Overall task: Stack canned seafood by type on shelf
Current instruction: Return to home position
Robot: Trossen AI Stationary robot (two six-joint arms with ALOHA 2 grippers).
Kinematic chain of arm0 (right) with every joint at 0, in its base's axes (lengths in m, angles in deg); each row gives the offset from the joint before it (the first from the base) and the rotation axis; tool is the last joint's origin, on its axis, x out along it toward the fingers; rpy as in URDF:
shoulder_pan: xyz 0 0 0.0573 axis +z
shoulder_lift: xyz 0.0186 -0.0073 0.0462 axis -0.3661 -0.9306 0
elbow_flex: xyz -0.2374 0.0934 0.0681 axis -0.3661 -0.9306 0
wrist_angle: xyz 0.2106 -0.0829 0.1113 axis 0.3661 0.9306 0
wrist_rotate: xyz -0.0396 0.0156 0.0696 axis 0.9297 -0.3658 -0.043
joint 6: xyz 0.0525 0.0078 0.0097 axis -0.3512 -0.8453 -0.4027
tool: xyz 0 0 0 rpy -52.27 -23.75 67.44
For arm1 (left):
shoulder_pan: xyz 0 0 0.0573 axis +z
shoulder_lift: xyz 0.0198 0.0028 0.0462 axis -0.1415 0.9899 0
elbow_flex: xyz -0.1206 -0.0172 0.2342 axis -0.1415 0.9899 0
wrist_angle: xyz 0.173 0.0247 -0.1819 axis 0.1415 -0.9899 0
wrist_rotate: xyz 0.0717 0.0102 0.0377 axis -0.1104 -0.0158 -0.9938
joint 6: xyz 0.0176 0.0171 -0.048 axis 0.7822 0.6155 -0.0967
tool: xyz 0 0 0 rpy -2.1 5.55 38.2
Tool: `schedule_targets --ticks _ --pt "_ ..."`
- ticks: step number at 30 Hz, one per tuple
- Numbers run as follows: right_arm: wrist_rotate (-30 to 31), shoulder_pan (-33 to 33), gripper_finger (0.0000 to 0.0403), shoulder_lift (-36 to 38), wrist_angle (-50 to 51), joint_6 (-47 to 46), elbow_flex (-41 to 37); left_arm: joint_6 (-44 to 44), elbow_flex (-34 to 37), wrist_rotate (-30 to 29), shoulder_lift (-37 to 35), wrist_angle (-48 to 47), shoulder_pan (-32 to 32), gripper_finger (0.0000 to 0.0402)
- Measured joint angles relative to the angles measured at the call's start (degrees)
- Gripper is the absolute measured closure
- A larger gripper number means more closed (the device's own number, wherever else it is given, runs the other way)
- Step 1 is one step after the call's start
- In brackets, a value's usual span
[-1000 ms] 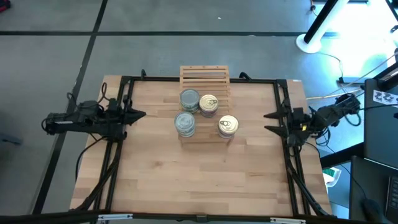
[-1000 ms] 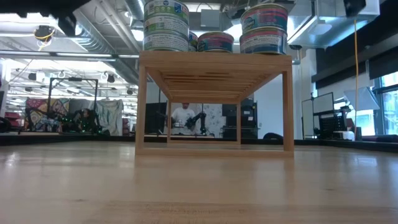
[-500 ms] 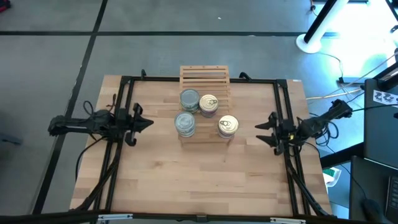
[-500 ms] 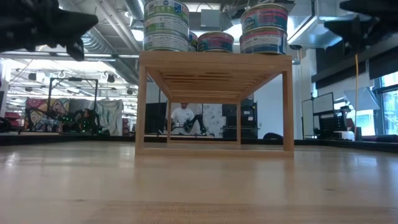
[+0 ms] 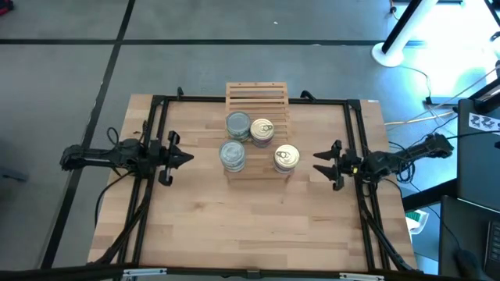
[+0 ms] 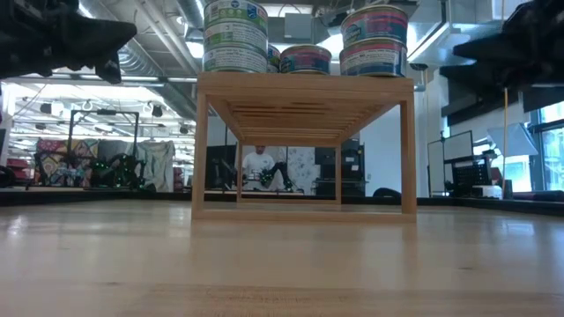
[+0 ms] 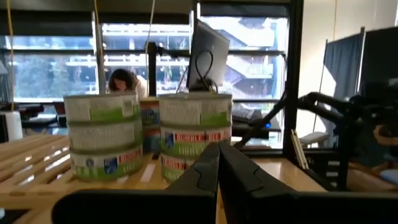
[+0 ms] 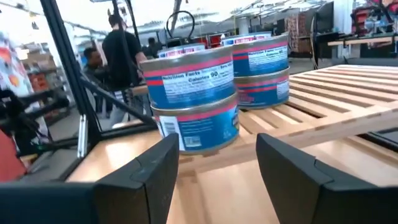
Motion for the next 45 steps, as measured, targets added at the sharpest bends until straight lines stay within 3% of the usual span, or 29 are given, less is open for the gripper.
schedule_targets --ticks 4,9,17,31,45 --pt "-5.39 -5.86 0.0187 -1.65 1.67 1.96 -0.02 -1.43 -0.03 0.03 0.05 -3.39 0.0 0.0396" --pt "-5.62 -12.18 0.0187 -1.59 10.22 2.36 -0.07 -5.62 -0.03 0.04 0.05 -7.88 0.0 0.0396" --pt "-12.92 -18.22 0.0187 -1.61 15.75 0.84 -0.15 -5.52 -0.05 0.04 0.05 -10.38 0.0 0.0396" --pt "-13.36 -19.2 0.0187 -1.63 16.29 0.92 -0.22 -0.81 -0.07 -0.68 3.42 -14.3 0.07 0.0396" --pt "-13.27 -19.17 0.0187 -1.61 16.07 0.85 -0.26 -2.85 -0.07 -0.7 5.14 -14.23 0.07 0.0396"
